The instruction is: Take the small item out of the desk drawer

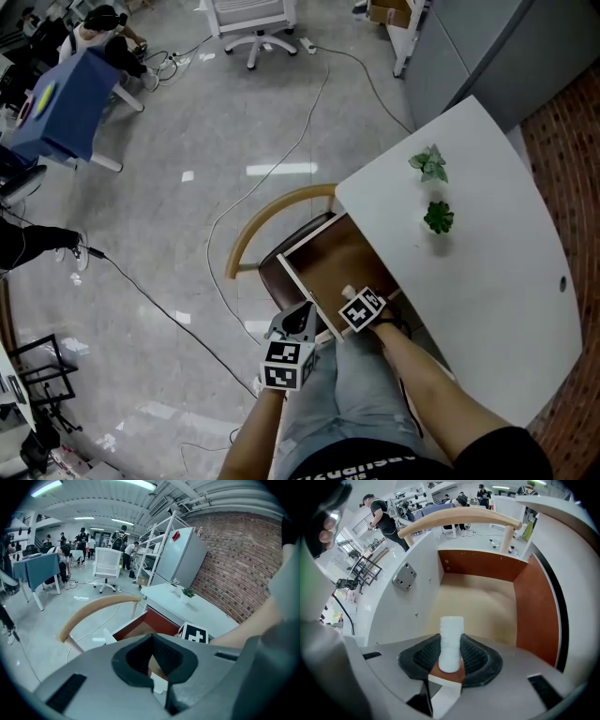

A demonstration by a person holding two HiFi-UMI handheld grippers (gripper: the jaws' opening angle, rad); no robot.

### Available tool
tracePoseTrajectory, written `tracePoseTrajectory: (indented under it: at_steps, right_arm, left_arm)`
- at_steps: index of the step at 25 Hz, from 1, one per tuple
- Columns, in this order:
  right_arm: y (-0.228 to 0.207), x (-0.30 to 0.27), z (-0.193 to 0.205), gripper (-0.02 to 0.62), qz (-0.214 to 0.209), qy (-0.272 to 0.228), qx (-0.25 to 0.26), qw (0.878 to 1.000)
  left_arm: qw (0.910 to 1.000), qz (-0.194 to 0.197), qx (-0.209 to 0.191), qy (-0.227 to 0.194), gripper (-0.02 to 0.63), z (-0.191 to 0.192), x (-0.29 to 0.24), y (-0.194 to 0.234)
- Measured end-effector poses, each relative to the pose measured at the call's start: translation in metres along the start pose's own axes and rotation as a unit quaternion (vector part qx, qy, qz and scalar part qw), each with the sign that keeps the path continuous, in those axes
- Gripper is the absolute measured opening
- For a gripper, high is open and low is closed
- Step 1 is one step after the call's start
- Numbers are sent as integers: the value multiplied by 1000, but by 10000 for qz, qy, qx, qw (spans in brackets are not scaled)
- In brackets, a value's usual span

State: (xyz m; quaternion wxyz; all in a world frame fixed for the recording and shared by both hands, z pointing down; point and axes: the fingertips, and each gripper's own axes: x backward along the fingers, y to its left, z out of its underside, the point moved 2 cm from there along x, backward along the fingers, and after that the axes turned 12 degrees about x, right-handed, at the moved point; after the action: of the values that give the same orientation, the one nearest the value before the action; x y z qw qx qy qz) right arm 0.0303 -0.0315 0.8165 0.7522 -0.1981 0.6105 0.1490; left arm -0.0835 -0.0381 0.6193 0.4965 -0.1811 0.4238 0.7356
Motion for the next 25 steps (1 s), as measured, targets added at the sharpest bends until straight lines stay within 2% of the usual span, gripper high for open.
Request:
tracePoseTrajectory:
  at_steps: [13,25]
  right_arm:
    - [9,45,-8,127,39,-680,-321,9972]
    - [19,85,-17,127,69,-1181,-411,9921]
  left_arm:
    - [9999,45,-99,8,6,2,4,-15]
    - [10000,21,-21,-32,6,3,14,-18]
